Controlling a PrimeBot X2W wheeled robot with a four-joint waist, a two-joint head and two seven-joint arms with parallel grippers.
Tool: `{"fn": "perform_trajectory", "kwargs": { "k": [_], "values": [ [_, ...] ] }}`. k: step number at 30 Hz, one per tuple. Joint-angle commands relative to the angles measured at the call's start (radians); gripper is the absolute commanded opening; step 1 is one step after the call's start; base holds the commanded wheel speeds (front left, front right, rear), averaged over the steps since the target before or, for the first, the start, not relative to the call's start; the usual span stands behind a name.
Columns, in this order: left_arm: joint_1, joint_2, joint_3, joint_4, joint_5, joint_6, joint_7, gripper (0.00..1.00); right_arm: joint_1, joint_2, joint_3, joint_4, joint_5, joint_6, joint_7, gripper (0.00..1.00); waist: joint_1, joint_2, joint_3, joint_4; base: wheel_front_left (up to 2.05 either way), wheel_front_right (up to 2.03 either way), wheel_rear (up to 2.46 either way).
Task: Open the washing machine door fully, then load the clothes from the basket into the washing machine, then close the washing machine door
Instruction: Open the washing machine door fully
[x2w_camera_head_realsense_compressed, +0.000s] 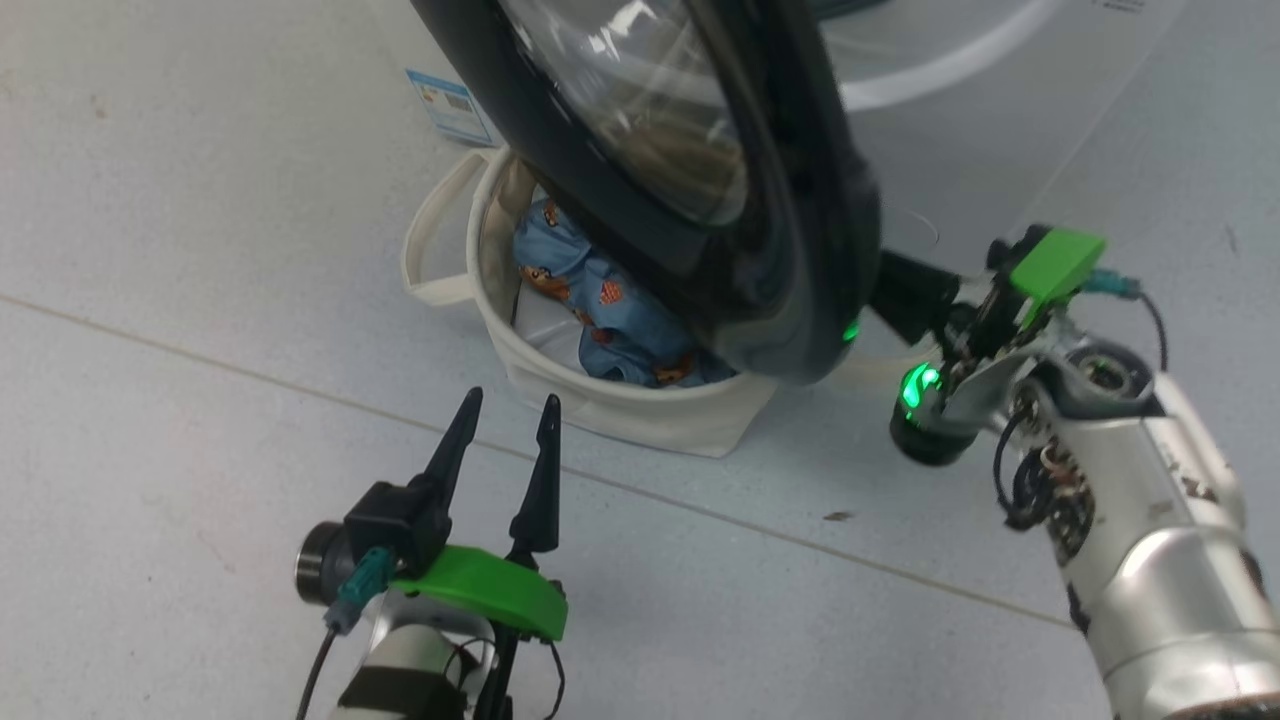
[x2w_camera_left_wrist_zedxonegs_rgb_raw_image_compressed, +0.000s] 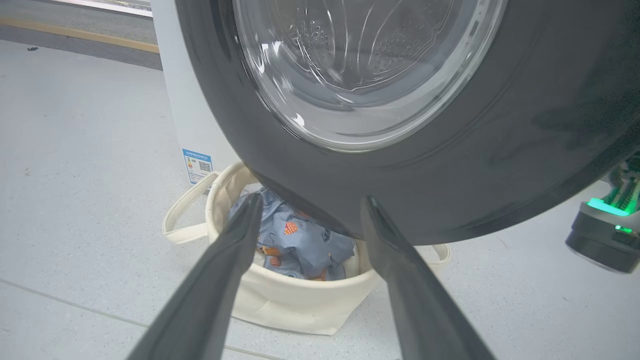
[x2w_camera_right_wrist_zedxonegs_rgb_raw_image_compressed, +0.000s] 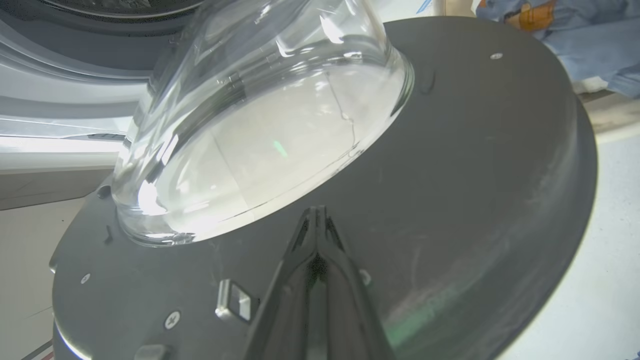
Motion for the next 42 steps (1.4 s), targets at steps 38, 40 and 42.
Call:
{"fn": "perform_trajectory", "kwargs": {
  "k": [38,40,42],
  "values": [
    [0.172,0.015,0.211,0.028,0.107,-0.084,-0.012,1.0,0.5,-0.107,0.259,-0.543,-1.309,0.0,-1.042,0.0,0.0002,0.0,-0.299,-0.133,0.0,0.0,0.0],
    [0.187,0.015,0.225,0.029,0.113,-0.09,-0.012,1.0,0.551,-0.084,0.225,-0.561,-1.356,0.0,-1.042,0.0,0.0002,0.0,-0.314,-0.147,0.0,0.0,0.0],
    [0.2,0.015,0.236,0.03,0.117,-0.095,-0.012,1.0,0.596,-0.062,0.199,-0.574,-1.387,0.0,-1.042,0.0,0.0002,0.0,-0.324,-0.16,0.0,0.0,0.0]
  ]
}}
